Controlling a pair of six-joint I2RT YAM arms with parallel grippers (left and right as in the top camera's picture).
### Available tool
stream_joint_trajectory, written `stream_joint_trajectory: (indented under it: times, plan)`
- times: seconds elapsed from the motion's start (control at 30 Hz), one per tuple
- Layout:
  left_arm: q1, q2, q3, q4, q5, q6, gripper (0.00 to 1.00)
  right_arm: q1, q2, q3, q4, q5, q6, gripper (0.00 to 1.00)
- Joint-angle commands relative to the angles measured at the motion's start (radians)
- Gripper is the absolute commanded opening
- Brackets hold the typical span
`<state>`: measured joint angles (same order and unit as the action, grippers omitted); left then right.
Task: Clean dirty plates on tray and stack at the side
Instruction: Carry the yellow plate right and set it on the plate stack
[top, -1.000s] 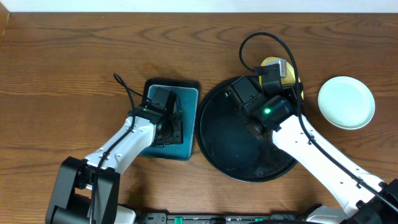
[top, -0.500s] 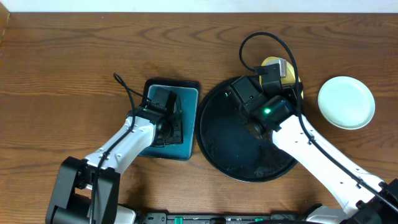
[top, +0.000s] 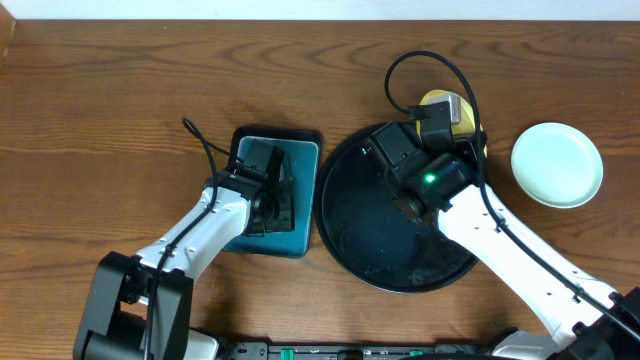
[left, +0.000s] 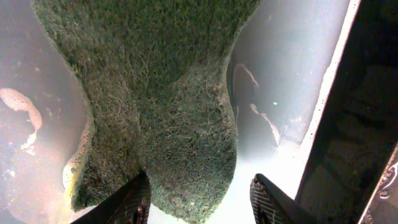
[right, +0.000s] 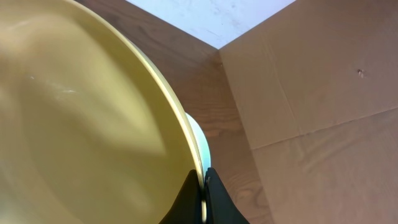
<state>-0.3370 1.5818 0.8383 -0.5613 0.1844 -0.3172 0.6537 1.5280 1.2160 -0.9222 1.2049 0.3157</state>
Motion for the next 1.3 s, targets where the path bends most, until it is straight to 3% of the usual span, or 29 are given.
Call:
stream_joint_trajectory:
  times: [0.0,0.17,0.37,0.83,1.03,1.27]
  plan:
    - [-0.003,0.006,-0.025,0.006,-0.016,-0.002,0.53,0.009,-0.024,0.003,0.007,0.040,0.029,0.01]
    - [-0.003,0.006,-0.025,0.006,-0.016,-0.002,0.53,-0.013,-0.024,0.003,0.035,-0.023,0.079,0.01]
    - [-0.003,0.006,-0.025,0.006,-0.016,-0.021,0.54,-0.144,-0.024,0.003,0.059,-0.399,0.135,0.01]
    - [-0.003,0.006,-0.025,0.006,-0.016,-0.021,0.54,-0.758,-0.022,-0.003,0.054,-1.058,0.230,0.01]
    - [-0.003,0.006,-0.025,0.007,-0.016,-0.021,0.54,-1.025,0.005,-0.025,0.060,-1.190,0.230,0.01]
    - [-0.003,0.006,-0.025,0.007,-0.016,-0.021,0.54,-1.223,0.048,-0.047,0.078,-1.250,0.230,0.01]
